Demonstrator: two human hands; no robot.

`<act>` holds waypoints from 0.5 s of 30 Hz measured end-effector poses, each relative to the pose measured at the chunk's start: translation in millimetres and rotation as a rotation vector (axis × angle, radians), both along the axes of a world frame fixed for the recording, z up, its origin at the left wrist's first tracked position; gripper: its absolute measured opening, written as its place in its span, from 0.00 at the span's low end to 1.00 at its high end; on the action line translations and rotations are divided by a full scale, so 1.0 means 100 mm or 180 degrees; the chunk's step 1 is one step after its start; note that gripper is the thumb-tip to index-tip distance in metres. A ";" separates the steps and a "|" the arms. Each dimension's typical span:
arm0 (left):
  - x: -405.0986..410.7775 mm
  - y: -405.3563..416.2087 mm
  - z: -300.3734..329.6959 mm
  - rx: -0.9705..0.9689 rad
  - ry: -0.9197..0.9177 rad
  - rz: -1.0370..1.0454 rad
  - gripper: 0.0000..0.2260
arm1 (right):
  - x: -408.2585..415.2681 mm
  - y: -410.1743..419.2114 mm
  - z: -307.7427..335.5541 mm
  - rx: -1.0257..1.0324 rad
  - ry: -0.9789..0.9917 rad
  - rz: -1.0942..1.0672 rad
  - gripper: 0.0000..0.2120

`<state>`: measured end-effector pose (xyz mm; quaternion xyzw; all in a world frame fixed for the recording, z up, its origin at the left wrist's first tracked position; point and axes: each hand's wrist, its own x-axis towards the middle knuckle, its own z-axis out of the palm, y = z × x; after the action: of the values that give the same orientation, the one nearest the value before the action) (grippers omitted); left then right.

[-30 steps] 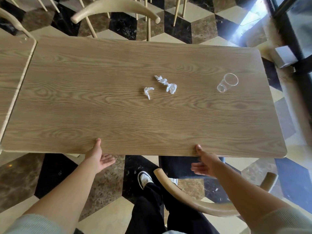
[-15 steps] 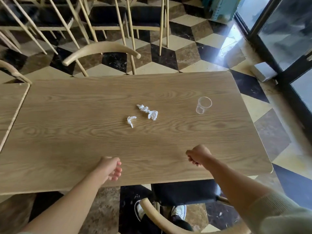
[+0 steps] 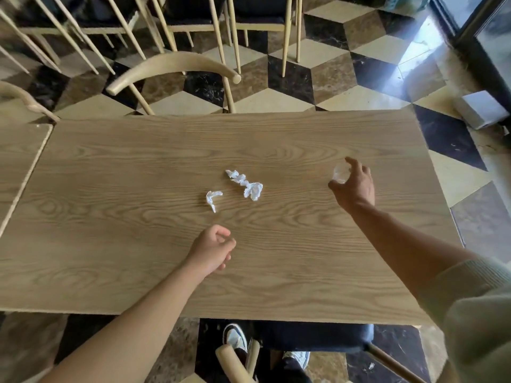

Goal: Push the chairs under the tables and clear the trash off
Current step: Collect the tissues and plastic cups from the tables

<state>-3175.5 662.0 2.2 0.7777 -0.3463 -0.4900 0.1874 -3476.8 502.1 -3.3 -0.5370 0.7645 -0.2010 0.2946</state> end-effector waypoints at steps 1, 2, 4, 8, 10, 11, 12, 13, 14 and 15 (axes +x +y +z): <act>0.02 -0.01 -0.01 -0.0090 -0.0174 -0.0188 0.13 | 0.12 0.05 0.01 -0.0126 -0.0105 0.0039 0.34; 0.01 -0.03 -0.01 -0.0190 -0.0296 -0.0383 0.17 | 0.25 0.13 0.04 -0.0206 -0.0261 0.0099 0.32; 0.03 -0.10 -0.01 -0.0417 -0.0325 -0.0692 0.31 | 0.68 0.32 0.10 -0.0156 -0.0625 0.0508 0.31; 0.09 -0.42 0.00 -0.1348 -0.0261 -0.1224 0.38 | 1.58 0.70 0.20 0.0252 -0.1126 0.1577 0.33; 0.24 -0.54 0.01 -0.1317 -0.0380 -0.1115 0.25 | 1.86 0.75 0.16 0.0508 -0.1523 0.1747 0.34; 0.40 -0.58 0.01 -0.1275 -0.0454 -0.0974 0.24 | 1.97 0.71 0.11 0.0574 -0.1577 0.1670 0.33; 0.53 -0.59 -0.03 -0.1328 -0.0465 -0.0864 0.26 | 2.02 0.66 0.08 0.0513 -0.1502 0.1533 0.32; 0.73 -0.57 -0.10 -0.1330 -0.0434 -0.0789 0.28 | 2.10 0.59 0.03 0.0359 -0.1138 0.1358 0.31; 0.92 -0.56 -0.17 -0.1386 -0.0408 -0.0709 0.29 | 2.14 0.50 -0.03 0.0209 -0.0606 0.1138 0.30; 1.04 -0.51 -0.19 -0.1332 -0.0452 -0.0710 0.28 | 2.11 0.44 -0.09 0.0170 -0.0122 0.0849 0.30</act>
<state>-3071.4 610.6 -16.8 0.7114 -0.5362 -0.3694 0.2644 -3266.2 546.3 -11.9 -0.6218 0.6857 -0.1498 0.3475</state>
